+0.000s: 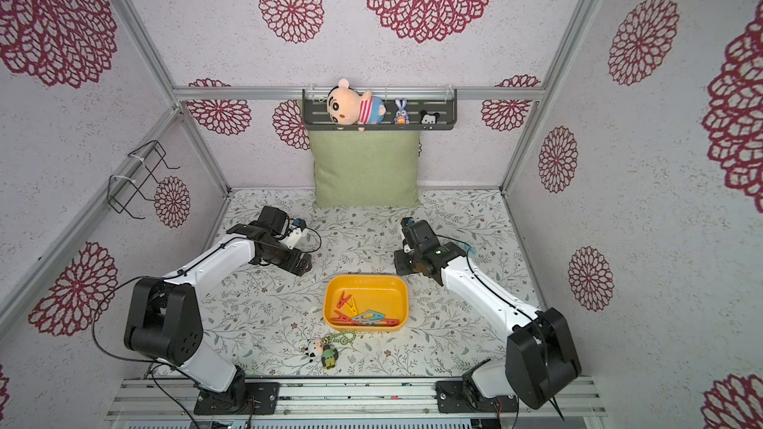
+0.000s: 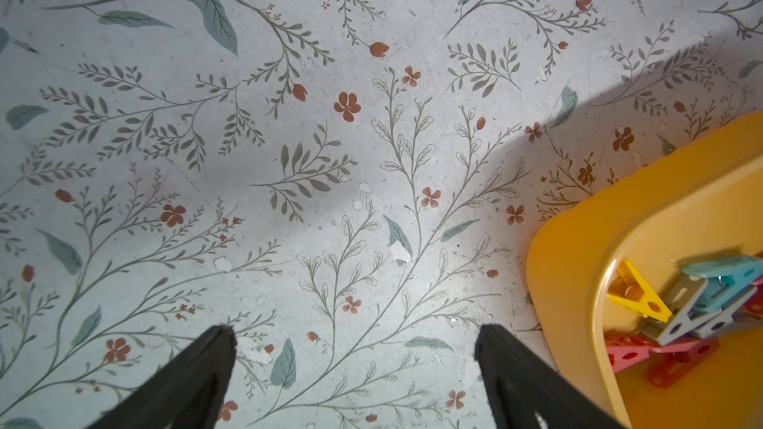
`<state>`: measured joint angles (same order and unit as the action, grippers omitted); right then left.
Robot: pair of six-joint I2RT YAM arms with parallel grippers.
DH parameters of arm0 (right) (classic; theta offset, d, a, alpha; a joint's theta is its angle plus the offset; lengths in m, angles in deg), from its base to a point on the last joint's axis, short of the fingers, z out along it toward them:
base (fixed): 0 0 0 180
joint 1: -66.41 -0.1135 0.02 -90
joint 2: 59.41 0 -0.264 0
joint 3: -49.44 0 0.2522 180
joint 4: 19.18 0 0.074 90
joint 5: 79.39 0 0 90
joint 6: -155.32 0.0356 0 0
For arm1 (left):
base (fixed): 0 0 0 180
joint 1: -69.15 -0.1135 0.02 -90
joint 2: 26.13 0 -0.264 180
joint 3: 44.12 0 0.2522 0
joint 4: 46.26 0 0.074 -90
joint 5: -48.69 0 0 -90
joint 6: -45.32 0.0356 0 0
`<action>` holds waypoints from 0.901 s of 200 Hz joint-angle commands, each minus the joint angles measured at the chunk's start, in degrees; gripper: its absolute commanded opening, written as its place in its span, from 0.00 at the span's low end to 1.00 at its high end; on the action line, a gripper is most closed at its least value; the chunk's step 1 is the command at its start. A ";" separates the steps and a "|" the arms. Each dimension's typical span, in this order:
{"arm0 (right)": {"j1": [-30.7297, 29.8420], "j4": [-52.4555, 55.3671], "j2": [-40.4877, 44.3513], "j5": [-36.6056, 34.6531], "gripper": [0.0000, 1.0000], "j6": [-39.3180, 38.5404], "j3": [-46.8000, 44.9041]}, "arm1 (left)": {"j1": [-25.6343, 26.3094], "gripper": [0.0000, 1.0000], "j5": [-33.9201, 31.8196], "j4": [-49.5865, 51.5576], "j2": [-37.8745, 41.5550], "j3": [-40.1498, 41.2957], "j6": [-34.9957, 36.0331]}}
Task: Take the clothespins out of the storage box
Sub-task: Place the clothespin at the center of the board.
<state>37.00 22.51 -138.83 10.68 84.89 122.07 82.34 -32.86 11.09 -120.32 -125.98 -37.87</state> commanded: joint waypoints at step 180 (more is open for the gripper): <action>16.92 -11.81 -16.45 8.16 0.00 12.09 -6.09 | -0.44 0.99 0.08 -1.03 1.82 0.42 -0.23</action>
<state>53.37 9.87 -153.74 18.62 98.66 113.13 82.34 -32.90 11.09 -120.32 -125.98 -37.87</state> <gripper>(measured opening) 0.068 0.992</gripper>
